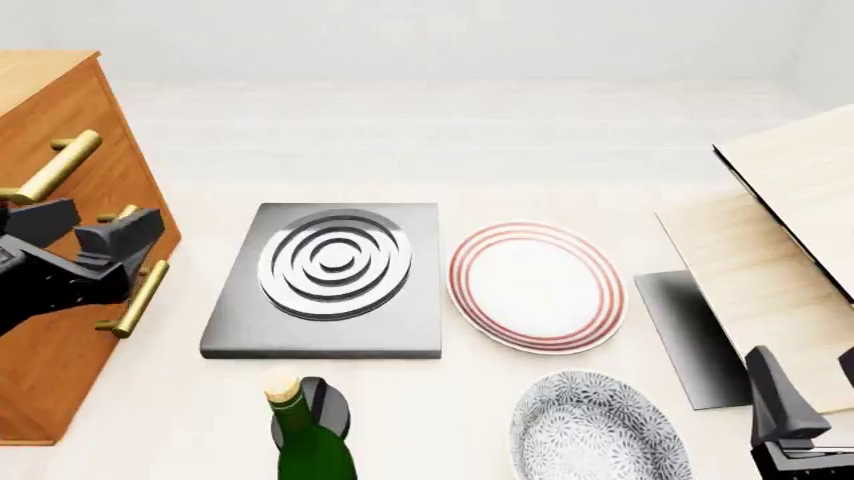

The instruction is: Turn on the stove.

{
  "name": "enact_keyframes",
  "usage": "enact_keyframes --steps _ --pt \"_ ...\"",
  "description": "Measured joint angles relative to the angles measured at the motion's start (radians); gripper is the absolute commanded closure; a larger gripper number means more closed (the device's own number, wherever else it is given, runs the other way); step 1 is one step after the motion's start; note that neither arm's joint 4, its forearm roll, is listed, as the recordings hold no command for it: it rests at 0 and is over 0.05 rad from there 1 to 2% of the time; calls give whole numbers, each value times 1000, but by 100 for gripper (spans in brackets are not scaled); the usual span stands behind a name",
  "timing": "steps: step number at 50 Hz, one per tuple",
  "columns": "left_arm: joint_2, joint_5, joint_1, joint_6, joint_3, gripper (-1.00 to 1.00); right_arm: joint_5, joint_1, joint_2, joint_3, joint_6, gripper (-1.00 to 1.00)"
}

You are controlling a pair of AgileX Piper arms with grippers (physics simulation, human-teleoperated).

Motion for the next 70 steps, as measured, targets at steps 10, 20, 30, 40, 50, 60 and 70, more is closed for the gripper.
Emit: enact_keyframes --steps 10,20,30,40,50,60,70 --pt "87 142 -44 -29 -155 -100 -2 0 2 0 0 -100" --pt "201 292 -105 -98 -325 -100 -5 0 6 0 0 -100" --pt "314 433 -181 -168 -506 -100 -11 0 11 0 0 -100" --pt "386 480 -242 -240 -580 -100 -16 0 16 1 0 -100" --pt "444 471 -284 -296 -564 -100 -20 0 19 1 0 -100" --pt "486 442 -321 -330 -526 -100 -28 0 27 1 0 -100" --pt "511 401 -346 -355 -470 -100 -34 1 33 2 0 -100"
